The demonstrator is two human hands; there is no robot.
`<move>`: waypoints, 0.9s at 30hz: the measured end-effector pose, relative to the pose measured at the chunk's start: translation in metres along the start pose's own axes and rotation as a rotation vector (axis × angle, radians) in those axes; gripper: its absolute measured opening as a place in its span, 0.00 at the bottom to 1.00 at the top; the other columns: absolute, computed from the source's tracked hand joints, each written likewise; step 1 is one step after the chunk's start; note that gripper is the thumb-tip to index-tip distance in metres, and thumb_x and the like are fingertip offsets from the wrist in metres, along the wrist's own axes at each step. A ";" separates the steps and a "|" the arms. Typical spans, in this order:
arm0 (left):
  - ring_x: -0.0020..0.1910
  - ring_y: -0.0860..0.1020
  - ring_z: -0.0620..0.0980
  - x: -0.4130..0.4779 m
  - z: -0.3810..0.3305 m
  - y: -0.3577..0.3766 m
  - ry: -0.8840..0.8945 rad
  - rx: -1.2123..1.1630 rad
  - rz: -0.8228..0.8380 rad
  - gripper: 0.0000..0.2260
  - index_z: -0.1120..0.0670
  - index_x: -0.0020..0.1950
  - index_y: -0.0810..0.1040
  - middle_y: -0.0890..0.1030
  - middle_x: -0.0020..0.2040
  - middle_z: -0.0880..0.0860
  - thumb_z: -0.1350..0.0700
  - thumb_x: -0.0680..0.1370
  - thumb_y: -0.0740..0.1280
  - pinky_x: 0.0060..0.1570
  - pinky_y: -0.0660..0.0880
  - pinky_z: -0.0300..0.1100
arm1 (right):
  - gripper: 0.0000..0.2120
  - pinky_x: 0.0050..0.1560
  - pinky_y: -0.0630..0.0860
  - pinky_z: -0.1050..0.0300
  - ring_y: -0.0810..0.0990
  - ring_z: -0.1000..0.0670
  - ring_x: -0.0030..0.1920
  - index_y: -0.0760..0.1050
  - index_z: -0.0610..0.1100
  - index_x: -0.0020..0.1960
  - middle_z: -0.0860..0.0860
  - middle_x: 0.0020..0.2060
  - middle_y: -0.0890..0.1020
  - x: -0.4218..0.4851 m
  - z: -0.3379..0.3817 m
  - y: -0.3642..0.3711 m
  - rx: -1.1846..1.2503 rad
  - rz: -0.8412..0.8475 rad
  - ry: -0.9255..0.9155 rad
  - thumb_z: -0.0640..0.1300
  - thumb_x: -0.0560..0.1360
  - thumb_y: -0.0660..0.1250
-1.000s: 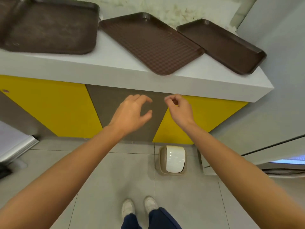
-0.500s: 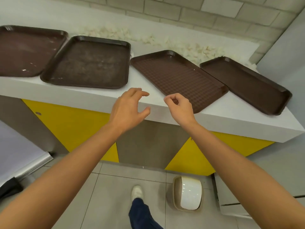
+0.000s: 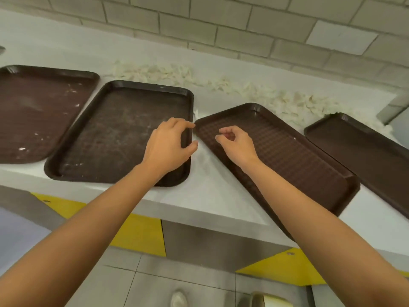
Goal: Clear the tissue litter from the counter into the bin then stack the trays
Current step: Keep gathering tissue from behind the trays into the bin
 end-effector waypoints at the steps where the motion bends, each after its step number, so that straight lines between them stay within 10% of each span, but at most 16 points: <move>1: 0.62 0.72 0.53 0.008 0.005 0.000 -0.004 0.001 0.004 0.19 0.50 0.65 0.73 0.74 0.64 0.51 0.48 0.75 0.67 0.61 0.69 0.48 | 0.13 0.53 0.70 0.64 0.75 0.56 0.51 0.76 0.46 0.58 0.51 0.54 0.78 0.010 0.002 0.005 -0.003 0.003 0.002 0.47 0.74 0.67; 12: 0.60 0.72 0.53 0.100 0.066 0.014 0.025 0.024 0.079 0.21 0.51 0.66 0.72 0.76 0.60 0.52 0.47 0.75 0.67 0.58 0.72 0.49 | 0.20 0.54 0.70 0.63 0.75 0.51 0.57 0.71 0.44 0.66 0.48 0.58 0.77 0.117 0.016 0.055 -0.190 0.066 0.010 0.43 0.75 0.67; 19: 0.61 0.71 0.52 0.152 0.095 0.016 0.079 0.039 0.136 0.21 0.50 0.67 0.71 0.76 0.61 0.51 0.47 0.75 0.66 0.59 0.69 0.46 | 0.34 0.67 0.68 0.46 0.68 0.43 0.68 0.62 0.46 0.73 0.45 0.68 0.69 0.169 0.014 0.088 -0.651 0.340 0.044 0.49 0.70 0.71; 27: 0.61 0.72 0.54 0.182 0.101 0.027 0.108 0.002 0.132 0.20 0.51 0.66 0.72 0.76 0.61 0.53 0.48 0.75 0.66 0.59 0.71 0.48 | 0.16 0.56 0.69 0.58 0.74 0.43 0.56 0.72 0.46 0.62 0.44 0.57 0.71 0.182 0.016 0.095 -0.696 0.389 -0.037 0.44 0.75 0.67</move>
Point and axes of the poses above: each hand's wrist, its own x-axis towards the middle knuckle, its own y-axis out of the palm, z = x × y, the point moved 6 cm from there along x, towards the middle knuckle
